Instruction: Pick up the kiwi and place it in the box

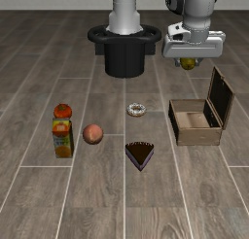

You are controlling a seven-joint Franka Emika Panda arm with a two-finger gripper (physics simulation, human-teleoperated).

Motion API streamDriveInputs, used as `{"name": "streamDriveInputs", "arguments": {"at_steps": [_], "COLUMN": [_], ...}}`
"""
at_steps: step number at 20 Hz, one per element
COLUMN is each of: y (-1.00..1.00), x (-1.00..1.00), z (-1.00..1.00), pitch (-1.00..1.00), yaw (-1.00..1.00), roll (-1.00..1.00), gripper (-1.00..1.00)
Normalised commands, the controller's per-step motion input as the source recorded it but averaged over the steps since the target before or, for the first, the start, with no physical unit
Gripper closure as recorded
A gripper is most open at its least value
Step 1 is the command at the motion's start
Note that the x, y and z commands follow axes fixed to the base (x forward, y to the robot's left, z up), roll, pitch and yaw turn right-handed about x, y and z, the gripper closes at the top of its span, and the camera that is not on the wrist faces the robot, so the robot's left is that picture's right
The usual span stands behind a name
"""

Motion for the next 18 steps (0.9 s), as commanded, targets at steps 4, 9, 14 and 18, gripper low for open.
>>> {"name": "streamDriveInputs", "arguments": {"at_steps": [4, 9, 14, 18], "y": [0.75, 0.20, 0.00, 0.00], "x": [0.25, 0.40, 0.00, 0.00], "z": [0.00, 0.00, 0.00, 0.00], "pitch": [0.00, 0.00, 0.00, 0.00], "yaw": [0.00, 0.00, 0.00, 0.00], "roll": [0.00, 0.00, 0.00, 0.00], "gripper": [1.00, -1.00, -1.00, -1.00]}}
